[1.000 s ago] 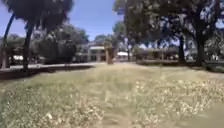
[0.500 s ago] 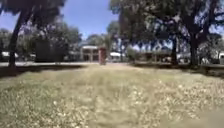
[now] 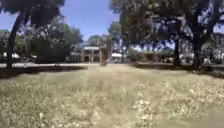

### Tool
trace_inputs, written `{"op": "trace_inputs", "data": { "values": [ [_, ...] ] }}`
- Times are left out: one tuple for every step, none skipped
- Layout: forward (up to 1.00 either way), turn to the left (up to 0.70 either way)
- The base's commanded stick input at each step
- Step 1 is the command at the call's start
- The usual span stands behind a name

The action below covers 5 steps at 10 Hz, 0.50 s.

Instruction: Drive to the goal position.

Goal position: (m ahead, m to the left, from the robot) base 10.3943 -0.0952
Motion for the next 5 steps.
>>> {"op": "trace_inputs", "data": {
  "values": [
    [0.70,0.00],
    [0.70,0.00],
    [0.70,0.00],
    [0.70,0.00],
    [0.70,0.00]
  ]
}}
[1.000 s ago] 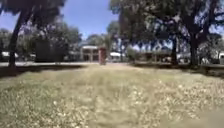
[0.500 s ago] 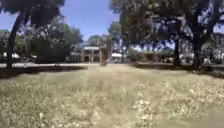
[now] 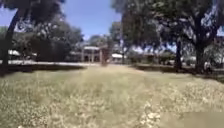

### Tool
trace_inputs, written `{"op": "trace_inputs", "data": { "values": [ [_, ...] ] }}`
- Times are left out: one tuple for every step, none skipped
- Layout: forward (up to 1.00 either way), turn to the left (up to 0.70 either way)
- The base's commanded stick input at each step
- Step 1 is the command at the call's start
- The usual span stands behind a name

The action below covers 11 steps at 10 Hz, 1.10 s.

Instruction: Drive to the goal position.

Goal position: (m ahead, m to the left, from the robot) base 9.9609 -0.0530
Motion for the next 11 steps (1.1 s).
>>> {"op": "trace_inputs", "data": {
  "values": [
    [0.70,0.00],
    [0.70,0.00],
    [0.70,-0.24],
    [0.70,-0.33],
    [0.70,-0.30],
    [0.70,0.00],
    [0.70,0.00],
    [0.70,0.00],
    [0.70,0.00],
    [0.70,0.00],
    [0.70,0.00]
  ]
}}
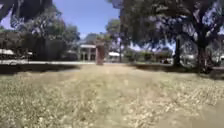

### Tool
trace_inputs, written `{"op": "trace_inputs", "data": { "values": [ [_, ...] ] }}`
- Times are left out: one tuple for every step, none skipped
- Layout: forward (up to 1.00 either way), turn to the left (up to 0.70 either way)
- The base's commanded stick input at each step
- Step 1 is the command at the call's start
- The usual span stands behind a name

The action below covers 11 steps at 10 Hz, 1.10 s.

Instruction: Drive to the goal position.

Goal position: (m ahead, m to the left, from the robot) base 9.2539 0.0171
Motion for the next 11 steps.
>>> {"op": "trace_inputs", "data": {
  "values": [
    [0.70,-0.16],
    [0.70,-0.28],
    [0.70,-0.10],
    [0.70,0.00],
    [0.70,0.00],
    [0.70,0.00],
    [0.70,0.00],
    [0.70,0.00],
    [0.70,-0.21],
    [0.70,-0.35],
    [0.70,-0.35]
  ]
}}
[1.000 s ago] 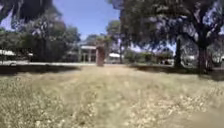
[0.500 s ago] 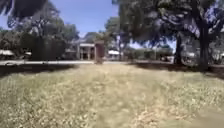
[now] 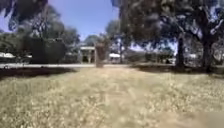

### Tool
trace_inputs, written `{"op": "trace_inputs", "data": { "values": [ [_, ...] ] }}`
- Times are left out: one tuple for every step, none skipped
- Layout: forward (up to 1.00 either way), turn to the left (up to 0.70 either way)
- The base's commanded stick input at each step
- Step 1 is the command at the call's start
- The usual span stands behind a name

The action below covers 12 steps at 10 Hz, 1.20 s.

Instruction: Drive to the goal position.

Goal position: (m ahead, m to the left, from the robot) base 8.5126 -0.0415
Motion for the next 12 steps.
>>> {"op": "trace_inputs", "data": {
  "values": [
    [0.70,0.00],
    [0.70,0.00],
    [0.70,0.00],
    [0.70,0.00],
    [0.70,0.00],
    [0.70,0.00],
    [0.70,0.00],
    [0.70,-0.20],
    [0.70,-0.21],
    [0.70,0.00],
    [0.70,0.00],
    [0.70,0.00]
  ]
}}
